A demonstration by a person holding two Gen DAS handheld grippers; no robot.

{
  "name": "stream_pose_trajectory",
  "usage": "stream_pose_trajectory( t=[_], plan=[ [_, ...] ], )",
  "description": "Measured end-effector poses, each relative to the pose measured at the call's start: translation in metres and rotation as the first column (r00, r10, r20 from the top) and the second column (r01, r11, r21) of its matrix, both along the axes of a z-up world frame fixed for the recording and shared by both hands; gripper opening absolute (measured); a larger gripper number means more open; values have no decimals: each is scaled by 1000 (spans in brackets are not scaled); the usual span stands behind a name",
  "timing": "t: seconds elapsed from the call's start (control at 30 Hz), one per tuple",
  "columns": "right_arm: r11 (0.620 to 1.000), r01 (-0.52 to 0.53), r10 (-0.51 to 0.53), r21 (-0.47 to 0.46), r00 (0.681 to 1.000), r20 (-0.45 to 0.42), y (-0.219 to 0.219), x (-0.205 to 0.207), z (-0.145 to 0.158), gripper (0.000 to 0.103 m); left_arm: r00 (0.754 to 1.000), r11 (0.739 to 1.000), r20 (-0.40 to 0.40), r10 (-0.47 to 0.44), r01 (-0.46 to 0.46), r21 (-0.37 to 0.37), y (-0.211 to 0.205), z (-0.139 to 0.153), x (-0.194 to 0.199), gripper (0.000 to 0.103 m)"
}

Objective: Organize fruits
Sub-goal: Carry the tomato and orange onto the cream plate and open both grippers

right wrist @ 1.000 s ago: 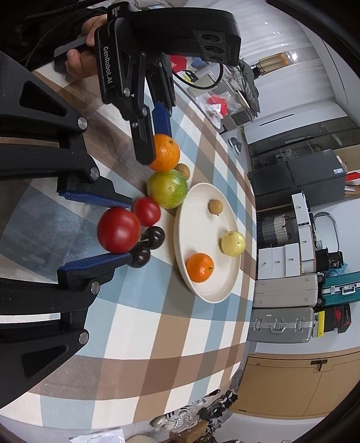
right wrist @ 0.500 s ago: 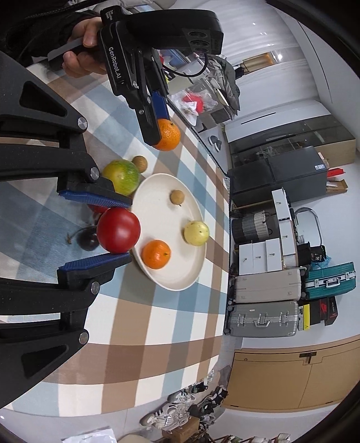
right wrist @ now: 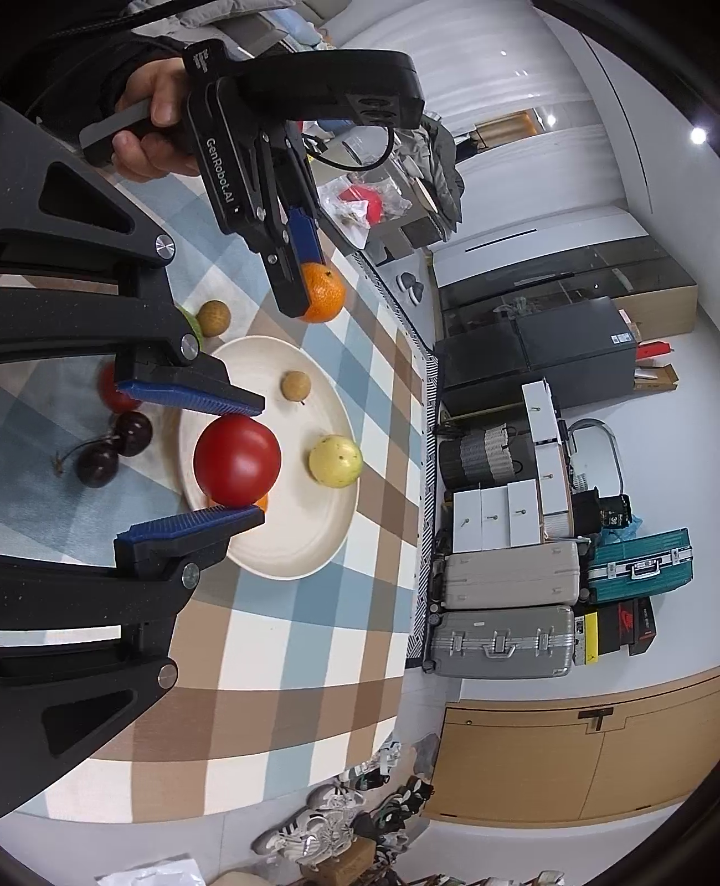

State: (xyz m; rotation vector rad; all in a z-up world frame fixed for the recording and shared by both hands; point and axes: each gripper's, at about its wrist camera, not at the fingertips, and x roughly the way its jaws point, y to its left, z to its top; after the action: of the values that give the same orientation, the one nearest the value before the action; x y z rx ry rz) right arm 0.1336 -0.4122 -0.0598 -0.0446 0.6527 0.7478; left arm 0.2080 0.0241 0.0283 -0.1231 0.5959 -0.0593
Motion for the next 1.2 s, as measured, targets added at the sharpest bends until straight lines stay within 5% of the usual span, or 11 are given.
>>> stream_pose_trajectory(
  t=[1.2],
  plan=[
    [1000, 15, -14, 22, 998, -65, 26, 84, -45, 33, 998, 998, -46, 48, -46, 46, 9, -48, 81, 38]
  ],
)
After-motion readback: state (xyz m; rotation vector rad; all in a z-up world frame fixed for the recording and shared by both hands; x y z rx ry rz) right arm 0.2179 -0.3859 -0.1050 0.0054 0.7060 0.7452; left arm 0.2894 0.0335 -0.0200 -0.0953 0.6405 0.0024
